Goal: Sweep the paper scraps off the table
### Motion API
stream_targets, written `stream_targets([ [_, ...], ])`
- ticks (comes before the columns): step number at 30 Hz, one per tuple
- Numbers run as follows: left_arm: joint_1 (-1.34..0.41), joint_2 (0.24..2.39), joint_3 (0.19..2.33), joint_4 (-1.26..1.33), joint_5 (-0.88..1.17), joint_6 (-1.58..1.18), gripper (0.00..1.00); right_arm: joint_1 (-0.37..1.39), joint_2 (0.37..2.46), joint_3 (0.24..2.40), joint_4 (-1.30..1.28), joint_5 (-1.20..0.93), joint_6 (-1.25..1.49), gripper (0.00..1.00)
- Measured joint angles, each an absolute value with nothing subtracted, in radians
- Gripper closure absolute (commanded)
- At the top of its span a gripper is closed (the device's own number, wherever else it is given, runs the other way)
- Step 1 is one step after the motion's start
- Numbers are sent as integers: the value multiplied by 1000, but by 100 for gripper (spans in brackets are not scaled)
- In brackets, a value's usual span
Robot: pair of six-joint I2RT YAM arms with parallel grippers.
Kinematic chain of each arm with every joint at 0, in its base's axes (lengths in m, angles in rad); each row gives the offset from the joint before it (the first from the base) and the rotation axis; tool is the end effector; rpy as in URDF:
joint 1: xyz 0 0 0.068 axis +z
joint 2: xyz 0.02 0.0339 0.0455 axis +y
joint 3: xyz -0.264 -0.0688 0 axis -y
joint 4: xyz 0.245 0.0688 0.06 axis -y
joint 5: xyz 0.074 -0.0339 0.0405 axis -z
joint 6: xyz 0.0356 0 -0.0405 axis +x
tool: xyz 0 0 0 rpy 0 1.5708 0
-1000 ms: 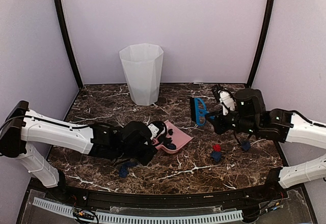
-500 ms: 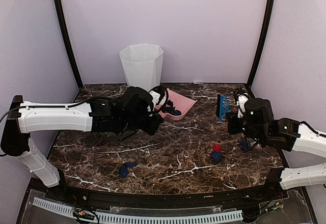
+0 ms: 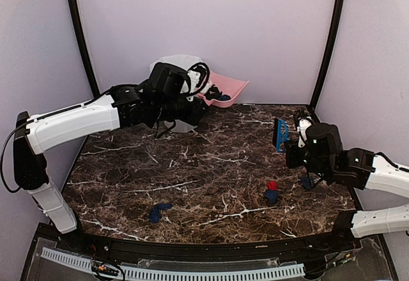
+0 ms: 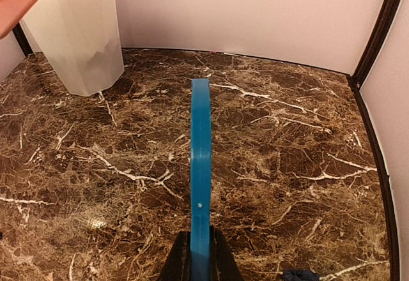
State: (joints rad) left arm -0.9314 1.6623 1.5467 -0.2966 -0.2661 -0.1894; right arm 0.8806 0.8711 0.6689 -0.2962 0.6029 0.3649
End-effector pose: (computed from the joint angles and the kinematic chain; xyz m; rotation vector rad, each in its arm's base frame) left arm 0.2424 -0.3103 0.3643 0.5590 1.9176 -0.4663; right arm 0.1383 0.1358 0.2757 -0.1486 1.9745 0.1832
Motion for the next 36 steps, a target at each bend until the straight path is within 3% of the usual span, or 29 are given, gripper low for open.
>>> stream_targets([
  [22, -662, 1874, 1997, -353, -10, -229, 100, 870, 893, 661, -277, 595, 364, 100],
  [36, -489, 1932, 2004, -205, 355, -527, 100, 870, 900, 656, -266, 582, 364, 100],
])
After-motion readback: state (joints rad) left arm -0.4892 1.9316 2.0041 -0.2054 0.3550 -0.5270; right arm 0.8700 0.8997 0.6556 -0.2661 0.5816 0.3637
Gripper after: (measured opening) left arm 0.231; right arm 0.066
